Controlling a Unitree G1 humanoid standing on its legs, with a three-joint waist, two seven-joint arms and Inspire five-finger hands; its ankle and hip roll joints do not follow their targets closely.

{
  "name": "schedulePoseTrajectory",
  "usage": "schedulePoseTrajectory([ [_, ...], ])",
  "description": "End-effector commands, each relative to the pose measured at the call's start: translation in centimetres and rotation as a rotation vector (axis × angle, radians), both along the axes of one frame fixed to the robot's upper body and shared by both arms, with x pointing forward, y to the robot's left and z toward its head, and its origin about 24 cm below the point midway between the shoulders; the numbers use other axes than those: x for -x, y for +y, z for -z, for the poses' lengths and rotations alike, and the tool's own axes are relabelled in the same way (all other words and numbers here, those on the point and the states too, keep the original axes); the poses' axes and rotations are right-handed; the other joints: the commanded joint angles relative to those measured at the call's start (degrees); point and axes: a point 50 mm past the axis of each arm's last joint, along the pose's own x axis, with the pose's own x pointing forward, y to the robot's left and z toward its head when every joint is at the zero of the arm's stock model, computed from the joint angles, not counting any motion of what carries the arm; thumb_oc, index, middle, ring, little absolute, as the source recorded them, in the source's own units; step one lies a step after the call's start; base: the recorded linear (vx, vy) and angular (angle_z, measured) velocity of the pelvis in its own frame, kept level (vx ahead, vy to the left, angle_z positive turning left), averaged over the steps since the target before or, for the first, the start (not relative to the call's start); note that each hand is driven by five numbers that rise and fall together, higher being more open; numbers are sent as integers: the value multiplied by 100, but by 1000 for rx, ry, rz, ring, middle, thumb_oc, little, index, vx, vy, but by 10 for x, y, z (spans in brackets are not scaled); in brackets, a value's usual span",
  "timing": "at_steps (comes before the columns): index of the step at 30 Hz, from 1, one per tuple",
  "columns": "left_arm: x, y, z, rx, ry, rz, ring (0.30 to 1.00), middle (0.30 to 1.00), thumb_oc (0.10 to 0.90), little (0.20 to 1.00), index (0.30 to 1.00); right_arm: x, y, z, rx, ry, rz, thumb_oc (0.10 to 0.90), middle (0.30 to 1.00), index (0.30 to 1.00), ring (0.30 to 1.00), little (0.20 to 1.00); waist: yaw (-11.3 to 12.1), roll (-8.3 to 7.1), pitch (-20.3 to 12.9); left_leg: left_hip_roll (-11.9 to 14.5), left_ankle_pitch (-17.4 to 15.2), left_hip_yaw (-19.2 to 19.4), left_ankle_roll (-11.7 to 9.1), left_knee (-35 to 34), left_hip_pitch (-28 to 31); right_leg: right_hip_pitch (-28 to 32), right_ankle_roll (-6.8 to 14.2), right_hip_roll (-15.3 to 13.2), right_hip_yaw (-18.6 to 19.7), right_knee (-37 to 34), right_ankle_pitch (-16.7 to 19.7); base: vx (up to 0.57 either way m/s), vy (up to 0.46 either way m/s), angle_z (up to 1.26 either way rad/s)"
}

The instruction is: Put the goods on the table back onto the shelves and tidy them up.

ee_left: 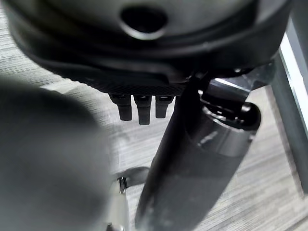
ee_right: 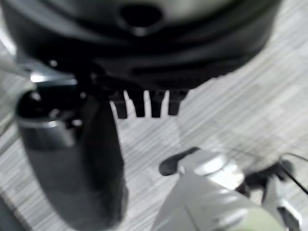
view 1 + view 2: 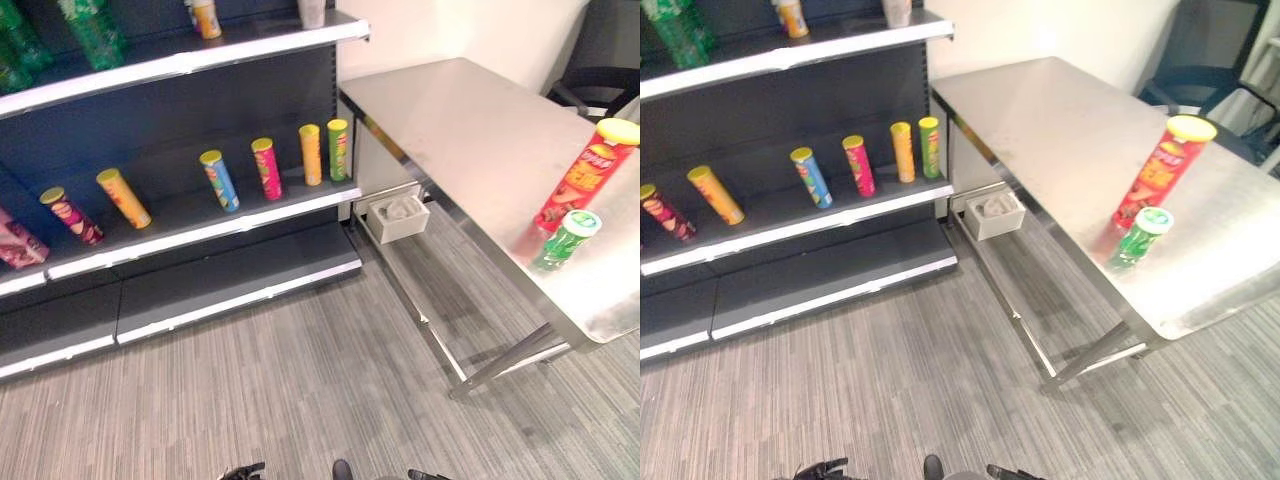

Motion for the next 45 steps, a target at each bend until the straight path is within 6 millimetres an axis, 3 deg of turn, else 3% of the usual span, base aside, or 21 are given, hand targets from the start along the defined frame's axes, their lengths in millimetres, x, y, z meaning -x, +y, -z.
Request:
schedulePoseTrajectory([
  [1,-31,5,-9,-30,-118,27,900,900,800,900,900,21,-11,1,68,86,-9,800,900,900,900,900,216,-445,-32,-451,638,652,1076,-378,-214,7,857,-453,725,476,-102,223,-83,-56],
  [4,-30,4,-9,-10,-128,-38,900,900,800,900,900,19,-9,1,61,75,-17,800,900,900,900,900,420,-500,-6,-458,422,327,1278,-1297,-607,269,990,-627,873,373,-163,313,38,-86],
  [5,-26,0,-7,1,-118,-50,900,900,800,900,900,16,-9,0,62,62,-28,800,900,900,900,900,508,-393,-24,-508,544,-160,1277,-2849,-640,361,1079,-617,1028,295,-287,351,118,-53],
  [6,-23,0,-6,9,-114,-70,900,900,800,900,900,15,-8,0,63,65,-40,800,900,900,900,900,623,-344,-14,-548,777,-586,1207,-3348,-762,463,1087,-574,1189,249,-333,349,116,-67],
  [7,-24,0,-6,9,-114,-70,900,900,800,900,900,14,-8,0,63,65,-40,800,900,900,900,900,623,-344,-21,-549,797,-586,1205,-3373,-760,453,1086,-573,1189,249,-328,285,28,-86],
  [9,-24,1,-7,17,-131,-164,900,900,800,900,900,18,-3,3,45,99,-52,800,900,900,900,900,837,-316,11,-438,1251,-1434,1009,-4004,-1121,724,1118,-567,1634,196,-440,411,-10,-87],
  [11,-23,2,-6,25,-128,-196,900,900,800,900,900,21,-1,4,32,107,-42,800,900,900,900,900,814,-269,-5,-376,1178,-1316,1013,-4121,-995,789,1154,-555,1830,246,-520,346,40,-141],
  [14,-24,6,-8,26,-140,-217,900,900,800,900,900,30,-2,4,16,126,12,800,900,900,900,900,774,-198,-168,-478,1061,-875,1067,-4098,-750,840,1313,-979,2014,154,-545,411,186,-98],
  [16,-28,4,-8,24,-147,-185,900,900,800,900,900,29,-2,4,14,123,12,800,900,900,900,900,735,-184,-212,-494,1049,-733,1090,-4153,-703,753,1368,-1055,2101,187,-500,299,190,-96],
  [19,-43,0,-13,4,-179,-36,900,900,800,900,900,14,-5,1,21,86,-8,800,900,900,900,900,531,-153,-251,-634,895,-158,1249,-4346,-401,451,1606,-1302,2560,345,-279,292,243,-98],
  [23,-59,-3,-18,0,-219,29,900,900,800,900,900,-12,-10,-5,47,-4,-22,800,900,900,900,900,250,-104,-54,-715,618,452,1421,-4452,-93,-72,1786,-1269,2973,1021,190,131,156,-83],
  [24,-63,-4,-19,0,-230,45,900,900,800,900,900,-17,-10,-6,47,-20,-21,800,900,900,900,900,195,-93,4,-696,569,664,1443,-4482,-30,-248,1820,-1255,2952,1188,342,42,143,-83],
  [26,-69,-6,-22,-6,-244,94,900,900,800,900,900,-21,-11,-7,41,-34,5,800,900,900,900,900,123,-37,86,-611,466,1071,1448,-4503,55,-540,1707,-1391,2384,1395,511,84,151,-153],
  [27,-71,-7,-22,-3,-243,115,900,900,800,900,900,-16,-13,-7,49,-26,19,800,900,900,900,900,165,-9,41,-570,411,1355,1416,-4503,95,-589,1649,-1668,1456,1380,502,138,156,-187],
  [29,-69,-7,-22,-2,-237,119,900,900,800,900,900,-6,-13,-5,43,-4,48,800,900,900,900,900,169,-73,-65,-611,204,1575,1383,-4503,214,-494,1731,-1723,859,1185,393,161,115,-113],
  [30,-69,-7,-22,-2,-236,120,900,900,800,900,900,-6,-13,-4,43,-3,48,800,900,900,900,900,165,-76,-63,-617,195,1568,1387,-4503,222,-480,1736,-1730,852,1180,388,121,38,-73],
  [35,-65,-10,-19,17,-205,154,900,900,800,900,900,14,-7,1,8,47,104,800,900,900,900,900,104,-72,-90,-533,-31,1839,1350,-4503,425,-994,1809,-1057,413,818,12,107,-31,-58],
  [37,-67,-19,-19,30,-200,195,900,900,800,900,900,22,-4,3,-7,71,117,800,900,900,900,900,-81,-28,-5,-578,-213,1743,1323,-4503,693,-1380,1835,-766,376,354,264,295,-38,-22],
  [40,-72,-29,-20,43,-214,247,900,900,800,900,900,30,-3,4,-10,99,114,800,900,900,900,900,-220,-26,102,-639,-307,1569,1292,-4503,922,-1665,1871,-640,627,211,505,181,-80,40],
  [42,-73,-32,-20,51,-213,260,900,900,800,900,900,38,-4,4,-14,126,125,800,900,900,900,900,-185,-111,106,-699,-210,1443,1281,-4503,1017,-1570,1763,-688,728,219,635,128,-223,50],
  [45,-64,-25,-17,50,-186,189,900,900,800,900,900,47,-5,4,-11,162,119,800,900,900,900,900,6,-88,-35,-520,-16,1159,1172,-4462,1326,-1350,1520,-571,662,554,368,197,-252,10],
])
